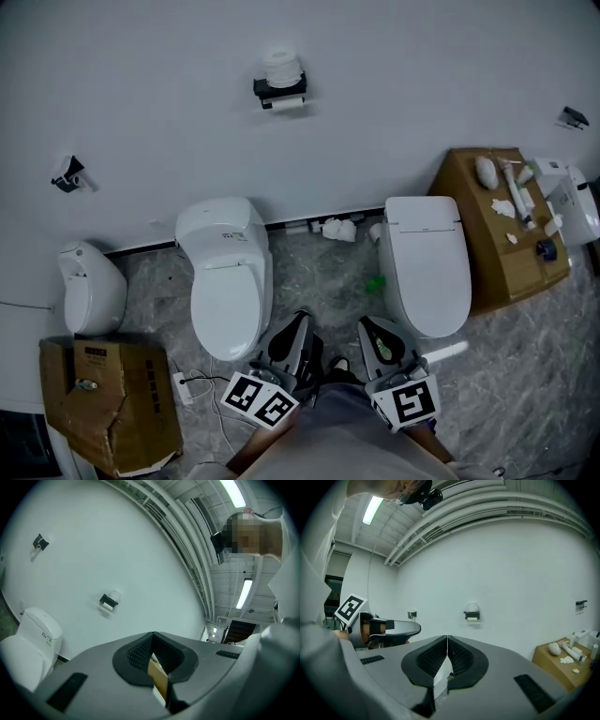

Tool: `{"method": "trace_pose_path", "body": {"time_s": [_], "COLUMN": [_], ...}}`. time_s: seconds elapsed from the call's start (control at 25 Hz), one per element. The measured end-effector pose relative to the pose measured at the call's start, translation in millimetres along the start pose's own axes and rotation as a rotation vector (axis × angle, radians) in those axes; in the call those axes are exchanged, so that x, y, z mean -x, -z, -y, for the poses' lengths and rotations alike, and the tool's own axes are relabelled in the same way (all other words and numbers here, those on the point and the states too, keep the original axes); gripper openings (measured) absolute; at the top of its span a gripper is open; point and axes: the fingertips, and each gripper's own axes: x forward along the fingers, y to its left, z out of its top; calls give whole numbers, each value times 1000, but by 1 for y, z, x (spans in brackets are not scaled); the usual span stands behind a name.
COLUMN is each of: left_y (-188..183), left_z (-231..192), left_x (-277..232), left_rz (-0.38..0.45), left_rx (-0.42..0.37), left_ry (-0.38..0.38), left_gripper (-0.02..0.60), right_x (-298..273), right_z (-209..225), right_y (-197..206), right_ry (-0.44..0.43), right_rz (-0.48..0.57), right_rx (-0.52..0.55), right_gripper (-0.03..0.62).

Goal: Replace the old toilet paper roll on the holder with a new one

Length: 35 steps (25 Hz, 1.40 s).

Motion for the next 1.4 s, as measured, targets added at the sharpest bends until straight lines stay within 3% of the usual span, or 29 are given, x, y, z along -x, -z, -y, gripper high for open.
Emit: {"method": "trace_pose_path", "body": {"time_s": [0.68, 1.4], "left_y": [-21, -64], "left_z": [-46, -121], "left_x": [-58, -149], "left_rz": [20, -4], "left_rx": [7, 30], "left_ry": [-15, 15], "left_gripper": [5, 5], "right_x": [-62, -184], "right_z": [34, 76], "right_y": [-9, -31], "right_ry": [9, 24], "right_rz": [-24, -42], "right_rx": [15, 18], "right_gripper": [17, 17]}}
